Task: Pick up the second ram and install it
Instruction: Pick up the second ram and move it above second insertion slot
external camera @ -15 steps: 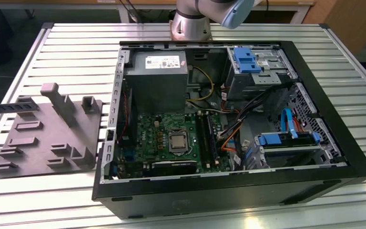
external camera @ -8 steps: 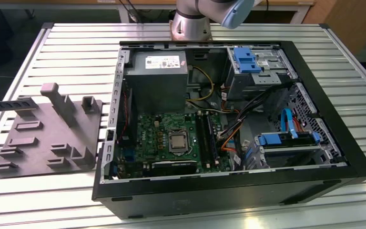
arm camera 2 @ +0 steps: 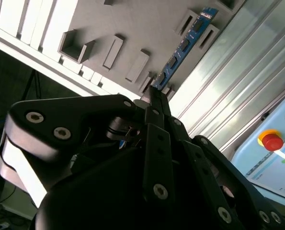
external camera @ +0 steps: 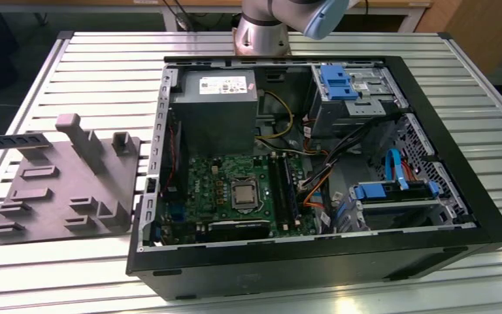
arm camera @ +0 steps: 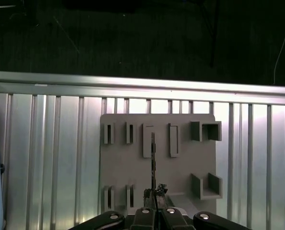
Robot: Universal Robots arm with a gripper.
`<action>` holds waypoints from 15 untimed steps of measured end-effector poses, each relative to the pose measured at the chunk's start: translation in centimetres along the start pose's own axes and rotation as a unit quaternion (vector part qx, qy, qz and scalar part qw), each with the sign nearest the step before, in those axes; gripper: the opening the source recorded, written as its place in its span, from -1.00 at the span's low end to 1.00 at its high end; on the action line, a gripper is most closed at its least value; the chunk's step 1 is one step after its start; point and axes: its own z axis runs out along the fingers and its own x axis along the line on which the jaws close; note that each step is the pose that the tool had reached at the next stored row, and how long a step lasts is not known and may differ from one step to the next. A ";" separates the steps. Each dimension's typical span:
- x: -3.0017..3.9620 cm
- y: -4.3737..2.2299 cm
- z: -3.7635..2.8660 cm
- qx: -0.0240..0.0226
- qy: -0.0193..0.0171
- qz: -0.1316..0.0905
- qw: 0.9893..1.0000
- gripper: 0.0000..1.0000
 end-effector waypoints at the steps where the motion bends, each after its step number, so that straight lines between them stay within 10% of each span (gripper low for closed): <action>1: 0.00 0.00 -0.02 0.000 -0.001 0.000 1.000 -0.76; 15: -0.08 0.02 -0.77 0.001 -0.026 -0.001 1.000 -0.76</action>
